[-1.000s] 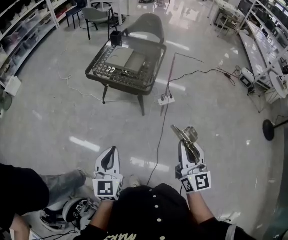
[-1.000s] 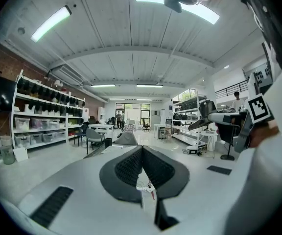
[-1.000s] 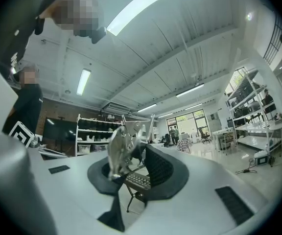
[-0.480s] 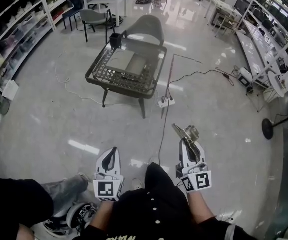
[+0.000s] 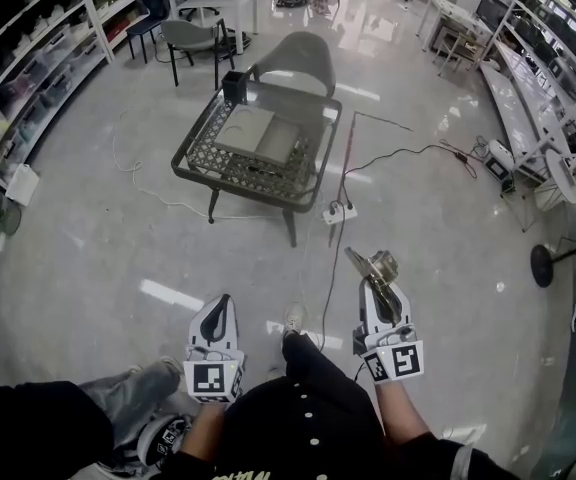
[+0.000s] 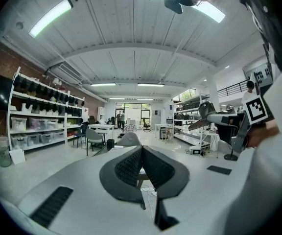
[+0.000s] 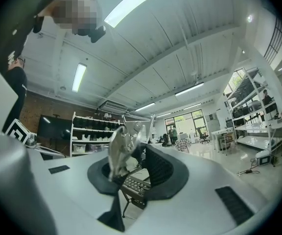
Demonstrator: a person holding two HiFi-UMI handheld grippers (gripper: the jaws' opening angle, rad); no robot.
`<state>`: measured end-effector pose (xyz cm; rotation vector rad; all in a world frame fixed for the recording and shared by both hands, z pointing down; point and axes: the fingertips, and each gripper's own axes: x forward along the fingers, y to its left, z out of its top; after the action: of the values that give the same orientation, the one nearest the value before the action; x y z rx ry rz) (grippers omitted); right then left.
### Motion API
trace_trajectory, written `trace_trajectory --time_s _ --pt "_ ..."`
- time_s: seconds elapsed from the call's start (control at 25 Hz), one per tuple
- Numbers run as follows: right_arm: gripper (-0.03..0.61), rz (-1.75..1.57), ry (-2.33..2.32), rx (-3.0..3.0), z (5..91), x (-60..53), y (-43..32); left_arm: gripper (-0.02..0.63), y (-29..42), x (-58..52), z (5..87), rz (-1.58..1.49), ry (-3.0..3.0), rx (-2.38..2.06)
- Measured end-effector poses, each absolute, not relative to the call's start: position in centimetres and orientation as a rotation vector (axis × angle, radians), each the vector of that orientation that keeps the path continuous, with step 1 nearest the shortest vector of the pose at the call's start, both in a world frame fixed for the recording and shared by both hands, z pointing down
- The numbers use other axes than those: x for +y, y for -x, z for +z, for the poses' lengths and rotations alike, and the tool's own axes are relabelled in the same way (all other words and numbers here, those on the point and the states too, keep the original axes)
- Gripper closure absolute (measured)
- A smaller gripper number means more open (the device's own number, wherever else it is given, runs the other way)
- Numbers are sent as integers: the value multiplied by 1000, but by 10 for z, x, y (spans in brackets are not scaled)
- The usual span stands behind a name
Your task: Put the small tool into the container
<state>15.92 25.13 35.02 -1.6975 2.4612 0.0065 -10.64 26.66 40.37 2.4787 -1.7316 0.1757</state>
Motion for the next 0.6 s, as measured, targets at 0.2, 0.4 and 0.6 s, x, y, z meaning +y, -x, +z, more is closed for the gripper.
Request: trace_trajectory --time_s 0.2,0.4,0.6 --pt "486 13 1683 2465 354 230 -154 589 112 246 408 183 -2475 -1743" --pt "486 22 1680 2461 355 213 -153 589 113 228 408 179 -2487 -1748" --pt "486 17 1675 2455 359 200 -156 589 113 217 413 180 -2478 -1759"
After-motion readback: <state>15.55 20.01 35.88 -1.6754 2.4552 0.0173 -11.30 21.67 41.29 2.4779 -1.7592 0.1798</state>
